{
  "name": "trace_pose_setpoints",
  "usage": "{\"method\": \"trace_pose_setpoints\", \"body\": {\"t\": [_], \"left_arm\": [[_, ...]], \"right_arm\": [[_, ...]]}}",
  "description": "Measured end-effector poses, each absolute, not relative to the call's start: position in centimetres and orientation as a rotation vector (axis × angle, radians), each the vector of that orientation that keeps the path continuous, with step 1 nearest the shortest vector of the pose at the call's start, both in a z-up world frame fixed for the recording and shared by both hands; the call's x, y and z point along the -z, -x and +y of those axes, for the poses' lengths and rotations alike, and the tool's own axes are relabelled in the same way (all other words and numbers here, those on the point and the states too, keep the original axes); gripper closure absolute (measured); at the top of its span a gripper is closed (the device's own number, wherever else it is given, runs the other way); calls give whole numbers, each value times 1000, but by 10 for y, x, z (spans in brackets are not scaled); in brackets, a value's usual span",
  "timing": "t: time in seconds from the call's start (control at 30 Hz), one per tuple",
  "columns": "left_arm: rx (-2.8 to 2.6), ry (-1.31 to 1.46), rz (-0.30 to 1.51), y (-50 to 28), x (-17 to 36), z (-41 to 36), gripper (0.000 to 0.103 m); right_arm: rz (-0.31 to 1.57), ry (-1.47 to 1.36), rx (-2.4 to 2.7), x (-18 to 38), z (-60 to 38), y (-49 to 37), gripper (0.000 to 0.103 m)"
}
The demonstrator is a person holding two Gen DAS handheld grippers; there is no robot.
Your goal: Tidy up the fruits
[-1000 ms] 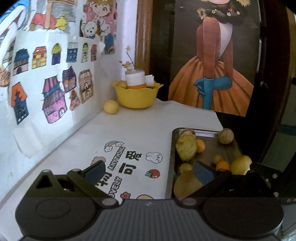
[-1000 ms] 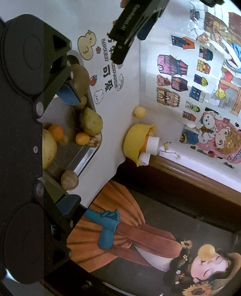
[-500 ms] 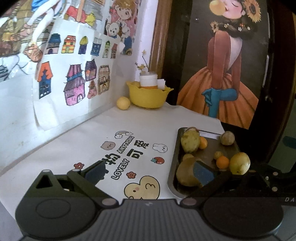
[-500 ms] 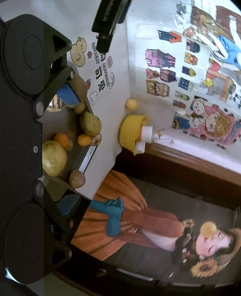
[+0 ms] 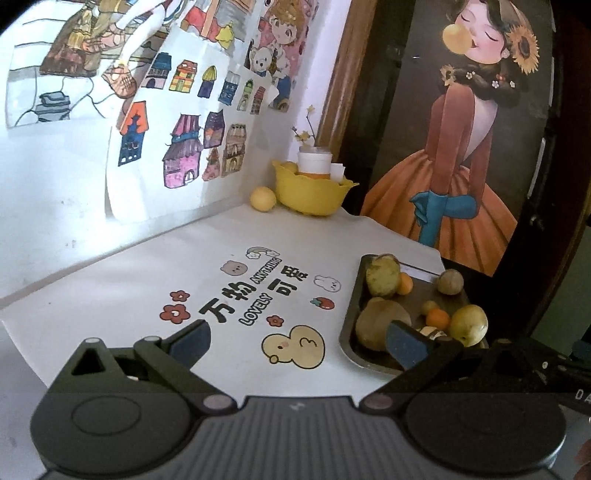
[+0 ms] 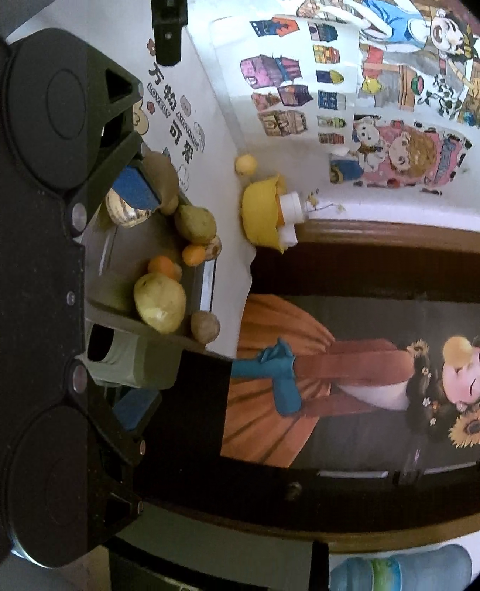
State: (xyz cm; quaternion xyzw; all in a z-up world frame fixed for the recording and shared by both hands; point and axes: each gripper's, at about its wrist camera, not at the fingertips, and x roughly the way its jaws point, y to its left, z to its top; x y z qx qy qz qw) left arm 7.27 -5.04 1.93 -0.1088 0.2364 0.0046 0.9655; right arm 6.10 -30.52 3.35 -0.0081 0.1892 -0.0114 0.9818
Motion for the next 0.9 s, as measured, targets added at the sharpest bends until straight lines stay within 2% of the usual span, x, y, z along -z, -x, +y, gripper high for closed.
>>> {"method": "trace_pose_setpoints", "body": {"t": [0.9], "left_arm": [[-1,163,453,-43,-7,-39,0]], "right_arm": [[315,-45,51,-17,-271,-16,1]]}}
